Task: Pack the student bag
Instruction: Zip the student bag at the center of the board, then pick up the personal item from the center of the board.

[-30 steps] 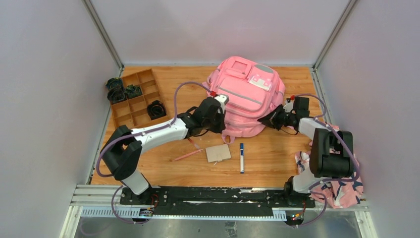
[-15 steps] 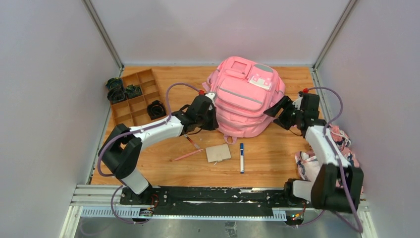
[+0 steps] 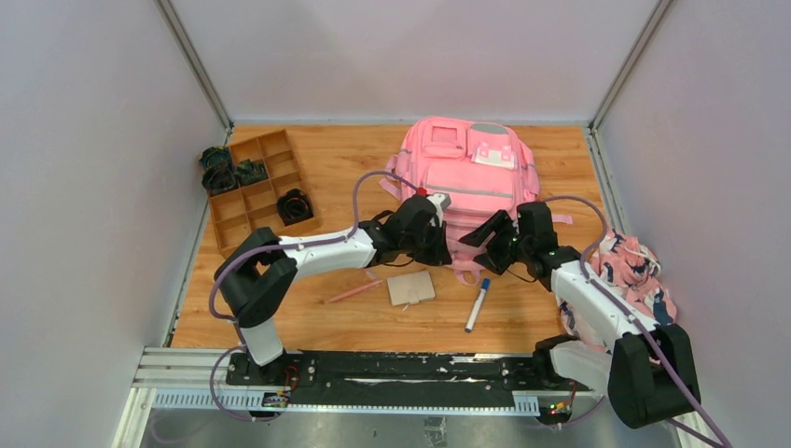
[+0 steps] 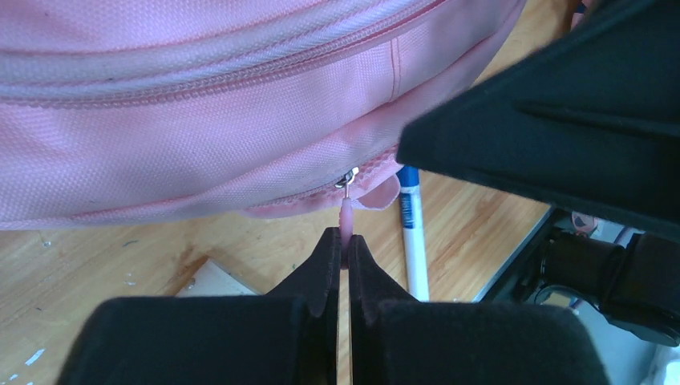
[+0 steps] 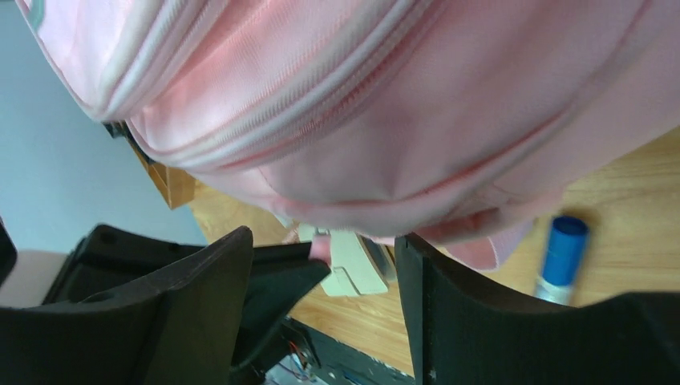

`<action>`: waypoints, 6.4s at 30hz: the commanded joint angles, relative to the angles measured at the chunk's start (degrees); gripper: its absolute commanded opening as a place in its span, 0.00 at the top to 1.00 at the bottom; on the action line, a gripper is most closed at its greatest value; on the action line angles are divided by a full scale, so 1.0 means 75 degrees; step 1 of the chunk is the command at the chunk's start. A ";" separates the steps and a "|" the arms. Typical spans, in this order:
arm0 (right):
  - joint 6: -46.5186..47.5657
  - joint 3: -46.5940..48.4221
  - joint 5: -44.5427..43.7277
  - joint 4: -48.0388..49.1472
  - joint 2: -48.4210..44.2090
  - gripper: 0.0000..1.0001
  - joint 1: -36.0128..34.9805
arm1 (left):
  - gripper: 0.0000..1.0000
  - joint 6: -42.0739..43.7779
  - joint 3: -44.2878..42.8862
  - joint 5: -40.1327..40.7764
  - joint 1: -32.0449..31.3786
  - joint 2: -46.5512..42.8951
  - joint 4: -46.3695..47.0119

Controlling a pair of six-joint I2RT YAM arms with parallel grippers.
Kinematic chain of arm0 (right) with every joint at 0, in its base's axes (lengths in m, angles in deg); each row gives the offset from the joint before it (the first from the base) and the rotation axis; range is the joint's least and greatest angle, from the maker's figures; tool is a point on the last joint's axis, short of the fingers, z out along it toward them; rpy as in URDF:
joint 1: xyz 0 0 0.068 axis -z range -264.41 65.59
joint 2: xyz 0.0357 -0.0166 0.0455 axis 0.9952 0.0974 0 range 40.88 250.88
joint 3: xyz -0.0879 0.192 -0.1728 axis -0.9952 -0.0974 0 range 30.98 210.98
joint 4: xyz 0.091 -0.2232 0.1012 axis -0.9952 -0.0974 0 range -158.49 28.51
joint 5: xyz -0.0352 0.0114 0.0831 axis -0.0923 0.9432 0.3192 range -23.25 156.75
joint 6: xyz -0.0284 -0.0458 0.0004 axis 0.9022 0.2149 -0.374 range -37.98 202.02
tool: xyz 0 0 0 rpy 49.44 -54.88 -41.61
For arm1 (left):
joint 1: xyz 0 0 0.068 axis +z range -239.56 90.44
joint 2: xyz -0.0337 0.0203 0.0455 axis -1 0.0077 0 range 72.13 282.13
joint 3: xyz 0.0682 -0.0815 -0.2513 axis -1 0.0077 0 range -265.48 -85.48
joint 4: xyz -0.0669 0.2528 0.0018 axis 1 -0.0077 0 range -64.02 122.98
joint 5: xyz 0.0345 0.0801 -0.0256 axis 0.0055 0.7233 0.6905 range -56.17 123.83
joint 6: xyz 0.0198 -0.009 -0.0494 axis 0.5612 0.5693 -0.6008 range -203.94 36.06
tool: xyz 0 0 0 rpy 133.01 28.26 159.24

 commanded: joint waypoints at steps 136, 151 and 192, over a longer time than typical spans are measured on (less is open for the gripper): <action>0.1498 0.0372 0.2121 0.0792 0.0767 0.88 -0.0768 | 0.52 0.2155 -0.0702 0.0028 0.4641 -0.0968 -0.1346; 0.3929 0.1959 -0.1706 -0.3125 -0.0954 0.37 -0.0838 | 0.48 0.4009 -0.1042 0.1527 0.3626 -0.3587 -0.2664; 0.3580 0.0830 -0.0460 -0.3154 -0.2233 0.37 0.0058 | 0.35 0.4904 0.2485 0.5516 -0.3105 -0.1220 -0.0225</action>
